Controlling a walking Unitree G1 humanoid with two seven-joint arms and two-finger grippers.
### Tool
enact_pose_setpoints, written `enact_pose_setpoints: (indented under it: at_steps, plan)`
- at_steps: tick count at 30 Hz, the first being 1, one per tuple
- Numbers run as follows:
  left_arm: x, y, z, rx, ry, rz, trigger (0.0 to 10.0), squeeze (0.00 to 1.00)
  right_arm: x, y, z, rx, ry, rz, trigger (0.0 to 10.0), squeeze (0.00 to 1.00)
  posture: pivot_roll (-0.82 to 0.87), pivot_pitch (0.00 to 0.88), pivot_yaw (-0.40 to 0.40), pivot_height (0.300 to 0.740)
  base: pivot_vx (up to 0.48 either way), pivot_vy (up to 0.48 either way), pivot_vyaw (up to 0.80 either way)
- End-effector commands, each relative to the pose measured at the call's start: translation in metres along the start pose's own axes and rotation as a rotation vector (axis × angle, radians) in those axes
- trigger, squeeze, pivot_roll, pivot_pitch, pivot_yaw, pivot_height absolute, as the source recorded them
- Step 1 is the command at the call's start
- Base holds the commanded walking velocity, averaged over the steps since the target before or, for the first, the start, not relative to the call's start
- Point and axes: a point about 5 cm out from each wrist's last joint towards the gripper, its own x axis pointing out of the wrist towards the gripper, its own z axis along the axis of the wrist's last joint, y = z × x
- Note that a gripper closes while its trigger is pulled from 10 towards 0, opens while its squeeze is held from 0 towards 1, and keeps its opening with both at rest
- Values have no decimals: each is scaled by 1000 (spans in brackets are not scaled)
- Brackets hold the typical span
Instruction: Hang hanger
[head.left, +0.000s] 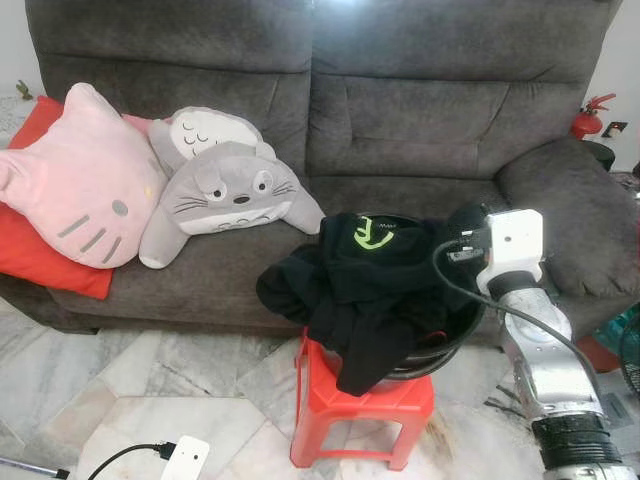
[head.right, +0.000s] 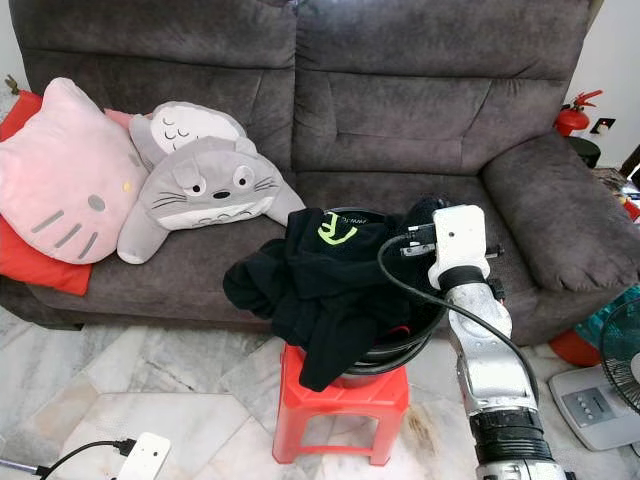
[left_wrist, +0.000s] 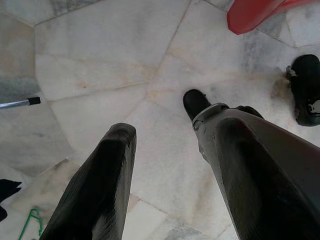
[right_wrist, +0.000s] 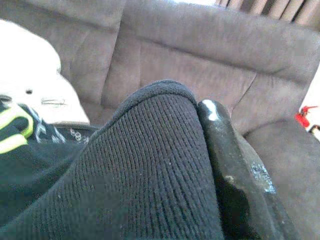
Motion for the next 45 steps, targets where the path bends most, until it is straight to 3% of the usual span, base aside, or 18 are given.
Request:
enact_pose_setpoints:
  at_steps: [1,2,3,4,8,10,12,16,21,27,45]
  plan:
    - [0,-2,-5,10,17,-10,10000,0,-2,-10,-1,-58,72,-7,0,0,-185,51,-56,740,0,0,0]
    - [0,-2,-5,10,17,-10,10000,0,-2,-10,-1,-58,72,-7,0,0,-185,51,-56,740,0,0,0]
    - [0,-2,-5,11,17,-11,10000,0,-3,-15,-2,-71,99,-30,9059,0,-185,51,-56,740,0,0,0]
    - [0,-2,-5,11,17,-12,10000,0,-3,-18,0,-50,98,-56,10000,0,-185,48,-56,740,0,0,0]
    - [-1,-2,-5,11,16,-14,10000,0,-9,-18,8,83,16,-103,10000,0,-185,43,-56,740,0,0,0]
    - [-1,-2,-4,-1,7,-10,10000,0,-18,-13,8,205,-33,-158,10000,0,-178,41,-57,740,0,0,0]
    - [-1,-2,-4,-4,4,-9,10000,0,-19,-12,8,231,-38,-159,10000,0,-178,41,-57,740,0,0,0]
    - [-1,1,-5,5,1,1,10000,0,-39,11,7,274,-62,-150,10000,0,-159,38,-53,740,0,0,0]
    - [-2,4,-7,29,9,5,10000,0,-50,26,4,335,-56,-131,10000,0,-158,37,-38,740,0,0,0]
    - [-2,6,-9,35,9,2,10000,0,-52,32,-4,332,-23,-129,10000,0,-124,31,-37,740,0,0,0]
    - [-3,5,-12,36,9,-8,10000,0,-46,37,6,296,-61,-105,10000,0,-126,22,-40,740,-262,0,0]
